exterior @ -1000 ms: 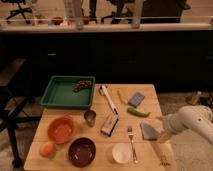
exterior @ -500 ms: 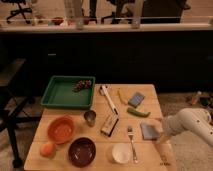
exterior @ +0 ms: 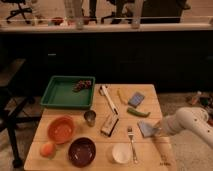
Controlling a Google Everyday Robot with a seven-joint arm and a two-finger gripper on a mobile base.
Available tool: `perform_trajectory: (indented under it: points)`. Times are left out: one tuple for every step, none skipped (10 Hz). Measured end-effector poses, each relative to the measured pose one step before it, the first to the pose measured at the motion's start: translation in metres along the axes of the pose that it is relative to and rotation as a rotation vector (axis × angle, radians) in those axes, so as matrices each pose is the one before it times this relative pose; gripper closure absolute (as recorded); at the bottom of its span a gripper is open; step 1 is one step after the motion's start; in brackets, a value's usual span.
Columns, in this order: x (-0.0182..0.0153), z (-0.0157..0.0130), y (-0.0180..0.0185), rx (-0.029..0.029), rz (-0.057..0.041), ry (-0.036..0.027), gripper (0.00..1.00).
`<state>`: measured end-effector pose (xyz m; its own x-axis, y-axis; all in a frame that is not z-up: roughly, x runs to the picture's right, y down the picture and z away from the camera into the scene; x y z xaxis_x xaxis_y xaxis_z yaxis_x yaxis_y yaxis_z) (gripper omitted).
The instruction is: Place towel in red bowl
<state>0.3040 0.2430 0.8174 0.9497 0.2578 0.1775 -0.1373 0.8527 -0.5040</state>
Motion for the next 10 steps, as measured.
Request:
perform_trajectory:
  points:
    - [-0.00111,0.00189,0.00071,-0.00763,-0.01359,0.00232,0.89]
    - [-0.00051,0.00049,0.00062,-0.00284,-0.00515,0.00007,0.98]
    - [-0.00065,0.0003,0.00043,-0.00171,-0.00412,0.00125,1.0]
    - [-0.00128,-0.00134,-0.00001,0.00222,-0.007,0.00433,1.0]
    - [-0.00207,-0.00497,-0.0001,0.00686,-0.00626,0.00591,1.0]
    - [-0.00121,-0.00573,0.00012,0.00404,0.00066,0.00929,1.0]
    - [-0.00081,-0.00923,-0.00001,0.00355,0.00582,0.02128,1.0]
    - [-0.00297,-0.00811,-0.00181,0.00391,0.00292,0.01211,1.0]
    - [-0.00082,-0.00808,-0.00114,0.00517,0.00299,0.00614,1.0]
    - [0.00003,-0.00734,-0.00079,0.00834,0.00406,0.00527,1.0]
